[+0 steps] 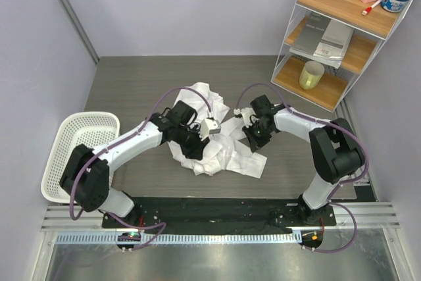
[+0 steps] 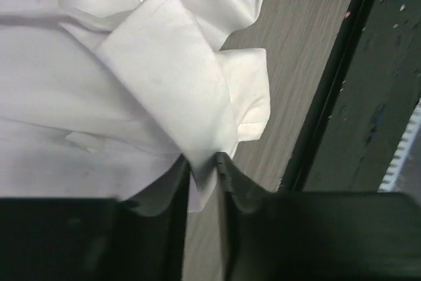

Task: Fold and stack the long sleeve shirts
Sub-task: Move the shirt to the center of the board, then flatten the shirt out

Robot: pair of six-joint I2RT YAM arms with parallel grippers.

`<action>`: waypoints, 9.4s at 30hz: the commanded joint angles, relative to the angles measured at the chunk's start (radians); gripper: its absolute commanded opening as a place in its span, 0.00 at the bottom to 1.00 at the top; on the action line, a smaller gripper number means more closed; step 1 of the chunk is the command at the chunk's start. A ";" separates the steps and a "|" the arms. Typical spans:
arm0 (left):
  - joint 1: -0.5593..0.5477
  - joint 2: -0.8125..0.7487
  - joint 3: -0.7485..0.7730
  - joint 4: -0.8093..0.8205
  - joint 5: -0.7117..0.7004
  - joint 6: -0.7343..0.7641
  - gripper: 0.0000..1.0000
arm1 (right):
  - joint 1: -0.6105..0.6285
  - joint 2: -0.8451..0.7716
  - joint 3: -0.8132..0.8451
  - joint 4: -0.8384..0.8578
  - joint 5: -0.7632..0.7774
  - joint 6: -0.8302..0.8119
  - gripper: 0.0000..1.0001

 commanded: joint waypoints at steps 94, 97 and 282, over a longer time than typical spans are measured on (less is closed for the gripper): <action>0.308 -0.123 0.233 0.093 0.300 -0.124 0.96 | 0.132 -0.506 0.385 -0.181 -0.324 0.023 0.01; 0.269 -0.090 0.233 0.130 0.296 -0.147 0.94 | 0.184 -0.497 0.362 -0.227 -0.424 -0.012 0.26; 0.225 0.129 0.053 -0.186 -0.246 0.216 0.58 | -0.500 0.052 0.319 -0.241 -0.120 -0.098 0.36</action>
